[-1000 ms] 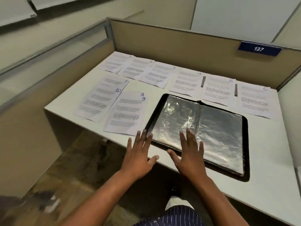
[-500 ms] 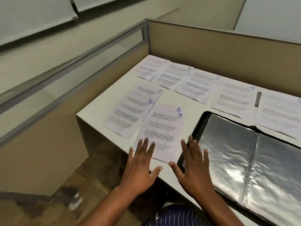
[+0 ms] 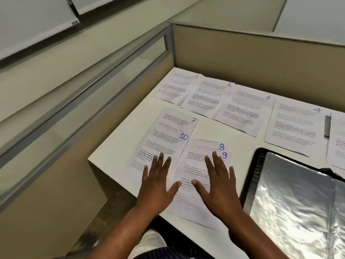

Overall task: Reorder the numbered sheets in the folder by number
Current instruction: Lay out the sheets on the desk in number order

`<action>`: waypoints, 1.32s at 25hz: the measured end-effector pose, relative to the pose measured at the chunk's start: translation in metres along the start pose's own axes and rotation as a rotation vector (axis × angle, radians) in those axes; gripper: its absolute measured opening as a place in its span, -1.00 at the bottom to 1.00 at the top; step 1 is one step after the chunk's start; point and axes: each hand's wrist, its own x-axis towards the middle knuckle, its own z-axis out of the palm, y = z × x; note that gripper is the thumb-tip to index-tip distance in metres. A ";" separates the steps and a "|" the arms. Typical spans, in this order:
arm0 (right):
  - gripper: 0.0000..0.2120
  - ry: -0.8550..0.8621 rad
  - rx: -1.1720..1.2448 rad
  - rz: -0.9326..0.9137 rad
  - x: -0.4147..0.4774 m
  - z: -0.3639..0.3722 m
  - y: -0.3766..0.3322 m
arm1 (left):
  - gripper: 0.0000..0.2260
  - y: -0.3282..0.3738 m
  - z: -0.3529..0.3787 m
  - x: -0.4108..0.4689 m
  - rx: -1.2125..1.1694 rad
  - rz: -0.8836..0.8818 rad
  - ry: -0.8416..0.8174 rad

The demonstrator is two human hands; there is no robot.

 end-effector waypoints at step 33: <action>-0.94 0.406 0.521 0.855 0.288 0.082 -0.037 | -0.55 -0.179 0.004 0.331 -0.800 -0.234 -0.307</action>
